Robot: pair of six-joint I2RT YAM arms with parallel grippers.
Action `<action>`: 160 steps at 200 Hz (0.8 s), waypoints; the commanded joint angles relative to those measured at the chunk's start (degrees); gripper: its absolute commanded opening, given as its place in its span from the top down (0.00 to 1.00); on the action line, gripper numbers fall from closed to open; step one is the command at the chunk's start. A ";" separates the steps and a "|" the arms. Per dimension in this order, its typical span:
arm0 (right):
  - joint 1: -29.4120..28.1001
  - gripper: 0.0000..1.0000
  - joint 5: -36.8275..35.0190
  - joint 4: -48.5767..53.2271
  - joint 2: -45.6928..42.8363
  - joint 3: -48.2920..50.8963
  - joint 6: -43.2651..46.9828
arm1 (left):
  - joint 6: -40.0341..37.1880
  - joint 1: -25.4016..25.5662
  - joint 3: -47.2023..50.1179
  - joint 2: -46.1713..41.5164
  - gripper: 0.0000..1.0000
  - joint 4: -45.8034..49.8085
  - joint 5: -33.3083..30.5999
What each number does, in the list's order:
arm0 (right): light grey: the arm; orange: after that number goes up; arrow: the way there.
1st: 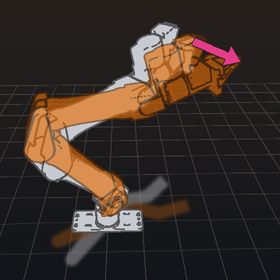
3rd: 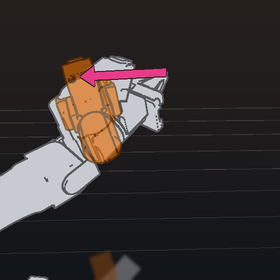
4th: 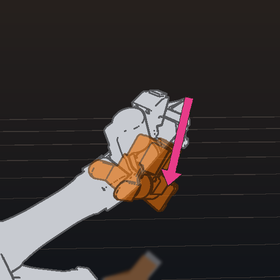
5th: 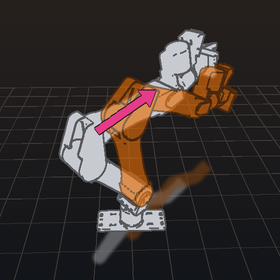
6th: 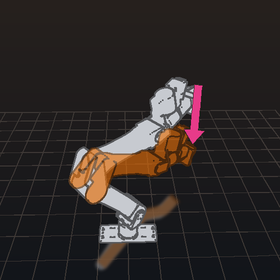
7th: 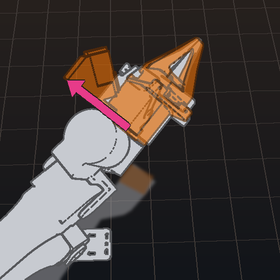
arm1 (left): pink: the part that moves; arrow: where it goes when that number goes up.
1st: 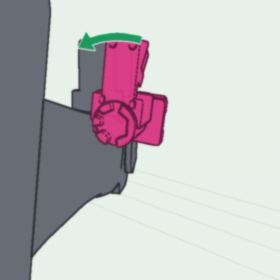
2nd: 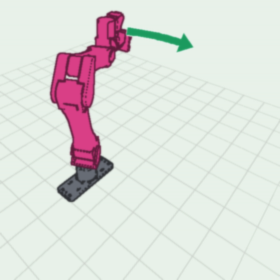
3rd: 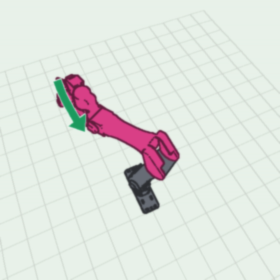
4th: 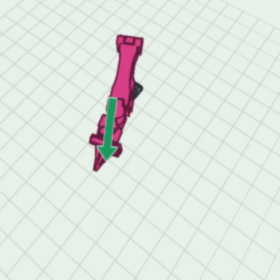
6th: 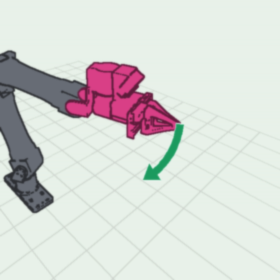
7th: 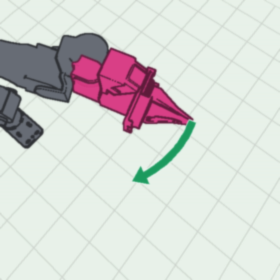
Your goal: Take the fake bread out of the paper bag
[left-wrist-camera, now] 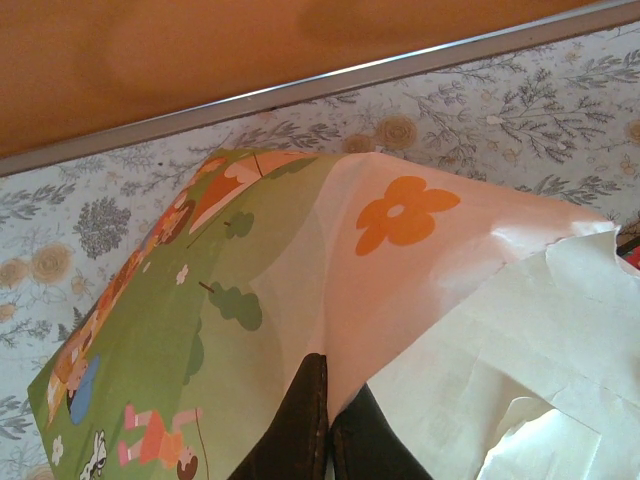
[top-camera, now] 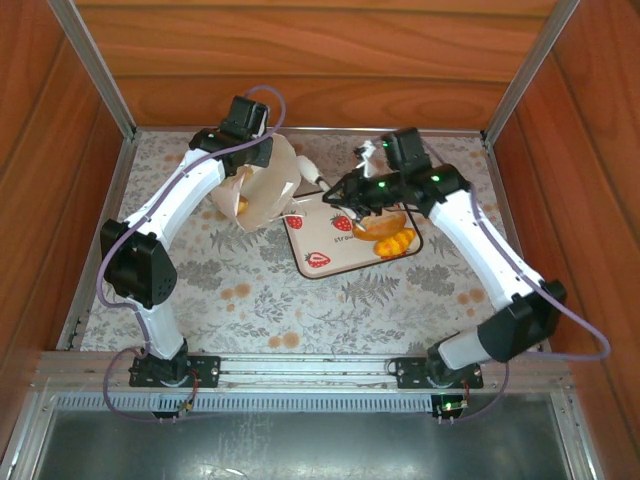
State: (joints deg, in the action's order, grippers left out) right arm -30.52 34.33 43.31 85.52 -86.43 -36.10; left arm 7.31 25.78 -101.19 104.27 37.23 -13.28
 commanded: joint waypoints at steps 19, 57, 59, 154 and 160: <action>-5.43 0.64 -2.05 -0.45 10.93 -9.15 1.23 | -0.37 -0.11 -0.80 -0.95 1.00 0.94 0.47; -7.09 0.62 -2.36 -1.44 23.07 -18.72 0.48 | -0.54 -0.03 -0.62 -1.20 1.00 0.92 0.36; -7.09 0.62 -2.41 -1.24 23.76 -19.35 0.47 | -0.54 -0.07 -0.60 -1.25 1.00 0.98 0.31; -7.13 0.45 -5.02 -0.03 38.85 -33.77 -1.77 | -0.99 -0.05 -0.46 -1.14 1.00 1.00 -0.34; -7.16 0.44 -5.03 -0.07 39.47 -34.41 -1.74 | -1.07 -0.03 -0.46 -1.17 1.00 1.00 -0.43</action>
State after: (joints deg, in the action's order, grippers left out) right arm -37.50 28.84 43.57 123.13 -117.12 -37.52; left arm 7.25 25.78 -101.19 104.27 37.26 -13.21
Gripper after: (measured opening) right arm 0.546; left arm 0.061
